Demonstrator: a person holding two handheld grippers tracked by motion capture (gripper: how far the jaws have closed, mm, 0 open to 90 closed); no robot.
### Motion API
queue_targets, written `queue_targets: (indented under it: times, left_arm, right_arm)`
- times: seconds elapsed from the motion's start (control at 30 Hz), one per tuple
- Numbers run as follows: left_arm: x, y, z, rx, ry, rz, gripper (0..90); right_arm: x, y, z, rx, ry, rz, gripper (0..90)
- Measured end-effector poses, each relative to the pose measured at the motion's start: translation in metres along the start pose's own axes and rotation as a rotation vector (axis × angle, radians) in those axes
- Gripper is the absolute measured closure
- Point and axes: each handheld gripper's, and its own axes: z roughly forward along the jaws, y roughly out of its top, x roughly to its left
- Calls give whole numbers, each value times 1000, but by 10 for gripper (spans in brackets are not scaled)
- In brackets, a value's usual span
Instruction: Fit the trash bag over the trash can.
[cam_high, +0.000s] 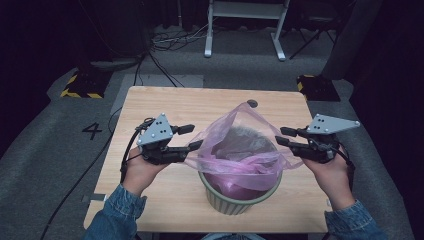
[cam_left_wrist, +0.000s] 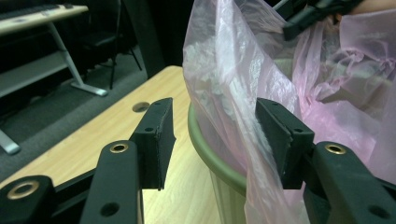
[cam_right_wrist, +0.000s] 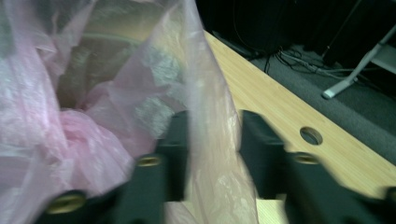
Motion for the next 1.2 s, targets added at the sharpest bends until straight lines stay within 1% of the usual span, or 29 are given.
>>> queue_targets:
  times: [0.03, 0.1, 0.13, 0.2, 0.3, 0.4, 0.5, 0.57, 0.67, 0.77, 0.87, 0.9, 1.07, 1.2]
  left_arm:
    - [0, 0, 1, 7, -8, 3, 538]
    - [-1, -1, 2, 14, -6, 13, 694]
    - [-1, 0, 2, 18, -5, 9, 752]
    - [0, 0, 1, 16, 6, 7, 825]
    - [3, 0, -1, 2, 26, -3, 877]
    - [6, -1, -4, -4, 39, -12, 892]
    - [9, -2, -6, 0, 58, -9, 895]
    - [13, -3, -5, 4, 66, -16, 894]
    - [16, -6, 0, 29, 87, -15, 894]
    - [19, -12, 9, 65, 101, -18, 894]
    - [23, -18, 17, 88, 107, -31, 894]
    - [25, -20, 20, 102, 111, -38, 894]
    - [32, -30, 33, 145, 124, -52, 894]
    - [33, -38, 43, 181, 125, -57, 894]
  right_arm:
    - [-1, 0, 1, 7, -1, 2, 785]
    - [-3, 0, 1, 9, 6, 10, 894]
    - [-5, 0, 0, 6, 13, 17, 900]
    - [-7, 1, -1, 2, 21, 34, 900]
    - [-11, 2, -4, -7, 31, 57, 900]
    - [-16, 3, -10, -17, 30, 74, 900]
    - [-20, 3, -18, -28, 23, 85, 900]
    - [-23, 4, -21, -30, 18, 92, 900]
    - [-27, 3, -18, -11, 20, 107, 900]
    - [-31, -1, -7, 23, 26, 117, 900]
    - [-36, -8, 8, 62, 31, 138, 900]
    - [-37, -10, 11, 70, 32, 145, 900]
    - [-45, -22, 32, 130, 41, 181, 900]
    - [-46, -30, 48, 169, 58, 200, 900]
